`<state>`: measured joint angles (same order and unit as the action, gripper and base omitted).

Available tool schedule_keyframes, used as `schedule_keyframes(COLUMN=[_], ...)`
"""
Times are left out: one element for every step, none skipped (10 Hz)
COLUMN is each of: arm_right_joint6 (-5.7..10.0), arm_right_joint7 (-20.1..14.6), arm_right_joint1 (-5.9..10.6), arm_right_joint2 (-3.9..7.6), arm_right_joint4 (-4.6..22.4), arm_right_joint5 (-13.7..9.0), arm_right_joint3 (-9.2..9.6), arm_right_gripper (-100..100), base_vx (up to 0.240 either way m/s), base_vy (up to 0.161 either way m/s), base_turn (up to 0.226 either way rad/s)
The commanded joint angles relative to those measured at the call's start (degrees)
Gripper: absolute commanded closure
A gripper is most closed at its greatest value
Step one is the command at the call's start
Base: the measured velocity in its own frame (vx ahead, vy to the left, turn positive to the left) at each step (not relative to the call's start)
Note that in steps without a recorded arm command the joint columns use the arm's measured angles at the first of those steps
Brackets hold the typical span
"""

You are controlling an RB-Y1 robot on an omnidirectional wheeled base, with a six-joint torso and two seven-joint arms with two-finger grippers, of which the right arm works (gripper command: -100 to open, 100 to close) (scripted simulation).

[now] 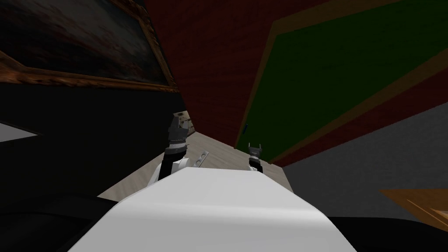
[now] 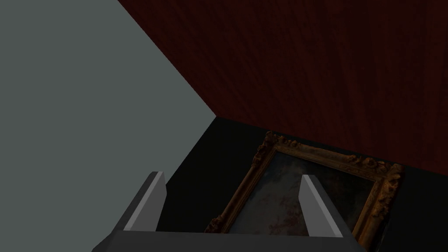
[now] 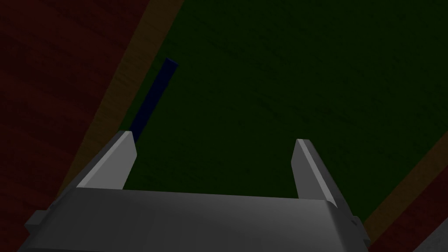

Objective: Pull the door open

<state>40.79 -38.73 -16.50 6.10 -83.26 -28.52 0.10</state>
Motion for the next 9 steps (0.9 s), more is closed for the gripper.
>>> schedule_keyframes(arm_right_joint6=[0.87,1.28,1.69,2.07,2.46,2.84,3.22,3.95,4.30], arm_right_joint7=[-1.97,-3.01,-4.06,-5.04,-6.02,-7.01,-7.99,-9.86,-10.75], arm_right_joint1=[0.81,1.19,1.56,1.91,2.26,2.61,2.96,3.63,3.94], arm_right_joint2=[0.22,0.27,0.32,0.36,0.39,0.43,0.46,0.52,0.54], arm_right_joint4=[2.52,3.82,5.11,6.32,7.54,8.75,9.97,12.28,13.38], arm_right_joint5=[-1.56,-2.50,-3.43,-4.31,-5.18,-6.06,-6.94,-8.61,-9.40], arm_right_joint3=[-0.24,-0.35,-0.47,-0.57,-0.68,-0.79,-0.90,-1.10,-1.20], arm_right_gripper=[-100,-100,-100,-100,-100,-100,-100,-100,-100], base_vx=[0.095,0.102,0.104,0.100,0.094,0.090,0.094,0.127,0.129], base_vy=[-0.030,-0.029,-0.029,-0.029,-0.040,-0.040,-0.038,-0.068,-0.060], base_turn=[0.157,0.149,0.136,0.128,0.127,0.159,0.116,0.238,0.214])
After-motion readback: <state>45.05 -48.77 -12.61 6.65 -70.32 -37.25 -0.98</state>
